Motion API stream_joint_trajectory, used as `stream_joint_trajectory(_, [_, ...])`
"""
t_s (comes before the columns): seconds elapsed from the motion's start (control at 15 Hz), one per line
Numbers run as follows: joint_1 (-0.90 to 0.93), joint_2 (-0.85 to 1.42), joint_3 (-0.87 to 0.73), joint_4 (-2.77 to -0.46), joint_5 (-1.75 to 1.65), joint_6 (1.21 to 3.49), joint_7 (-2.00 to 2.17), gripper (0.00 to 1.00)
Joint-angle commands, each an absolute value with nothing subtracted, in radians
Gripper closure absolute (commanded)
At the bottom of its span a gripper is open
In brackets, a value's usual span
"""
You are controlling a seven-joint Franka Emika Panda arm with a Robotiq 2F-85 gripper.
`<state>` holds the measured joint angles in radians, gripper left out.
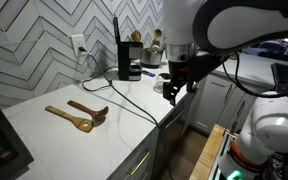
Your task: Close the coffeemaker chamber
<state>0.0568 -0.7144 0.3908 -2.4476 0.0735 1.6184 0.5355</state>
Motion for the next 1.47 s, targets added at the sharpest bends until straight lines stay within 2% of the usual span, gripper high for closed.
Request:
stream_joint_trajectory(0.0, [0.072,-0.71,0.379,-2.446,0.066,1.618,0.544,0.0])
stream_joint_trajectory(0.67, [0.062,-0.702,0.371,-2.438,0.053,1.624,0.536,0.0])
stream_joint_trajectory(1.0, [-0.011,-0.586,0.339,-2.309,-0.188,1.723,0.456,0.0])
stream_joint_trajectory(1.4, [-0.06,-0.351,0.303,-2.137,-0.541,1.982,0.375,0.0])
